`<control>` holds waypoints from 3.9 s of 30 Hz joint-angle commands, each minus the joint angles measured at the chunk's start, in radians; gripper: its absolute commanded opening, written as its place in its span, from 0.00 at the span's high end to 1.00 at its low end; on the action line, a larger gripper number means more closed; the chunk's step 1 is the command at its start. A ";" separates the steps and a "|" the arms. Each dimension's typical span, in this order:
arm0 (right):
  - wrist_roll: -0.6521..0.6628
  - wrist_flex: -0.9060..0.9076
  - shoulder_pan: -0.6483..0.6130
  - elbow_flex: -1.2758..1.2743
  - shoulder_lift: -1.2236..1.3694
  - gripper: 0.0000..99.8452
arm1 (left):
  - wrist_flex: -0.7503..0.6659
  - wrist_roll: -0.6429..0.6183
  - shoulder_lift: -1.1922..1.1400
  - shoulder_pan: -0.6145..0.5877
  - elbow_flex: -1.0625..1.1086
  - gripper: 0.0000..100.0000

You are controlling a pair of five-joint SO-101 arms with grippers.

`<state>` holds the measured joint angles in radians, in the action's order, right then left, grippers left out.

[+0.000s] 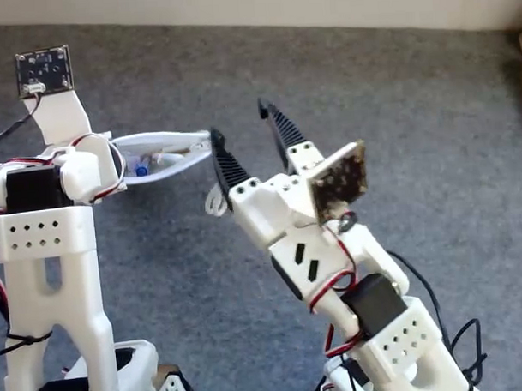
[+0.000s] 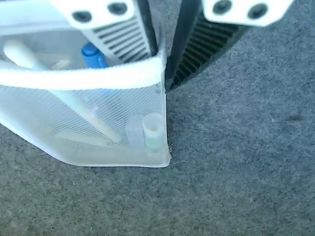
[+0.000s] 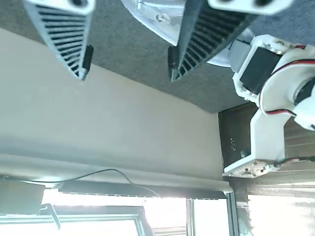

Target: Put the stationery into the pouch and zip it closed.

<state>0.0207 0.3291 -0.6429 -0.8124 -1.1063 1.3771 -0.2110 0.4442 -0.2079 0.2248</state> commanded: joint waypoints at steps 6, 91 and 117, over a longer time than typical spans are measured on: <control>0.000 0.070 0.021 0.013 -0.059 0.76 | -0.003 0.005 -0.001 -0.019 0.033 0.99; 0.002 -0.788 -0.010 -0.381 0.522 0.77 | -0.049 0.003 -0.008 -0.021 0.036 0.99; 0.092 -0.788 -0.031 -0.381 0.519 0.88 | -0.052 0.005 -0.002 -0.021 0.065 0.99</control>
<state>0.1082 -0.4350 -0.6843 -1.2605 -0.5738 1.3418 -0.2110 0.4457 -0.2217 0.2770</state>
